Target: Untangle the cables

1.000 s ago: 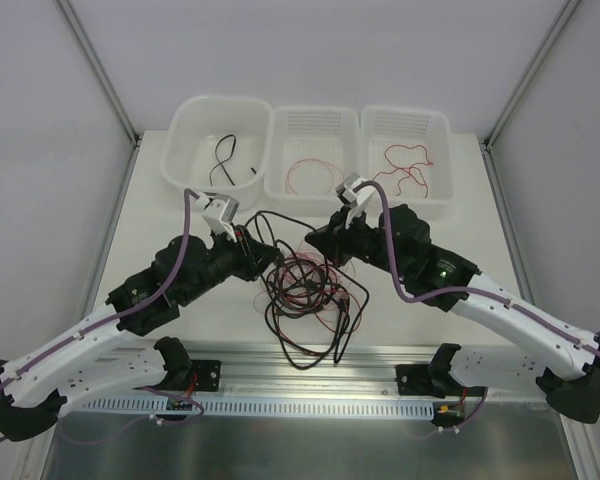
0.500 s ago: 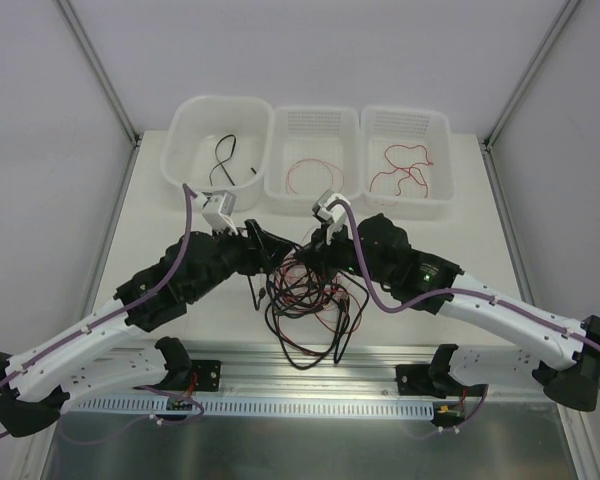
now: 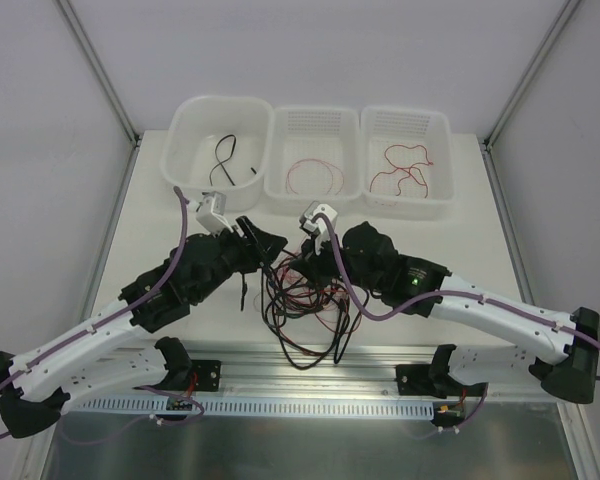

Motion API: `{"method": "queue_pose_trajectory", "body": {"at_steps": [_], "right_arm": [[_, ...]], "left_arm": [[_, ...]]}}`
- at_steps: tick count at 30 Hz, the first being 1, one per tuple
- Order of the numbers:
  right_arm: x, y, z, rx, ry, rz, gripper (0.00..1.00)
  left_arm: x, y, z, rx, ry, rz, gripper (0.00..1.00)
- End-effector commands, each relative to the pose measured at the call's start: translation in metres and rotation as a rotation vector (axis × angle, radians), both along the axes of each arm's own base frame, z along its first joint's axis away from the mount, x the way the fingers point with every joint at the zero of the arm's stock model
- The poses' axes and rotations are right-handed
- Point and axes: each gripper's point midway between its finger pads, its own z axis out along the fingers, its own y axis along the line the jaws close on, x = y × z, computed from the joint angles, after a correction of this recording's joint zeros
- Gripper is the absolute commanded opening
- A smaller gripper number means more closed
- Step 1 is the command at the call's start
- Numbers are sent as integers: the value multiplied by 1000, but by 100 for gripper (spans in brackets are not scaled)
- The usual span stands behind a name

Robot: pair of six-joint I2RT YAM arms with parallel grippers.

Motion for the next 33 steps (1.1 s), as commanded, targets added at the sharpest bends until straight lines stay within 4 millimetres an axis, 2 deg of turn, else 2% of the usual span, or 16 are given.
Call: {"method": "queue_pose_trajectory", "body": {"at_steps": [1,4,8,11,15,16,18,19,22,24,25,26,27,30,31,33], "right_arm": [[1,6,23,43,-65,-2,1],[3,3,23,31,-84,-21,1],[2,3,24,30,-97,-22,1],[-1,7,22,18,-103,-10,1],[-2,13,17,6,-104,-5,1],[-3,14,16,3,-105,-2,1],[-4,15,15,-1,-105,-1,1],[-4,14,14,-3,-103,-2,1],[-4,13,9,-8,-100,-9,12],[-4,12,10,4,-96,-17,23],[-5,12,10,8,-90,-14,30],[-6,12,10,12,-87,-13,43],[-7,11,11,15,-86,-10,48],[-6,10,11,14,-82,-16,51],[-5,12,10,12,-83,-19,50],[-1,13,9,0,-83,-36,41]], "left_arm": [[6,-6,6,-60,25,20,52],[5,-6,-6,-60,66,34,52],[7,-6,-13,-52,84,50,58],[10,-9,-11,-47,86,50,54],[13,-16,-10,-31,91,38,41],[15,-15,-8,-33,87,47,33],[15,-13,-6,-38,80,59,23],[17,-11,-4,-41,72,73,13],[17,-4,5,-56,48,94,1],[19,3,12,-63,24,119,0],[19,5,14,-63,15,127,0],[20,11,19,-67,-2,145,0],[21,13,23,-66,-15,152,0],[23,21,32,-79,-38,178,0],[23,21,36,-86,-45,176,0],[25,18,37,-75,-49,163,0]]}}
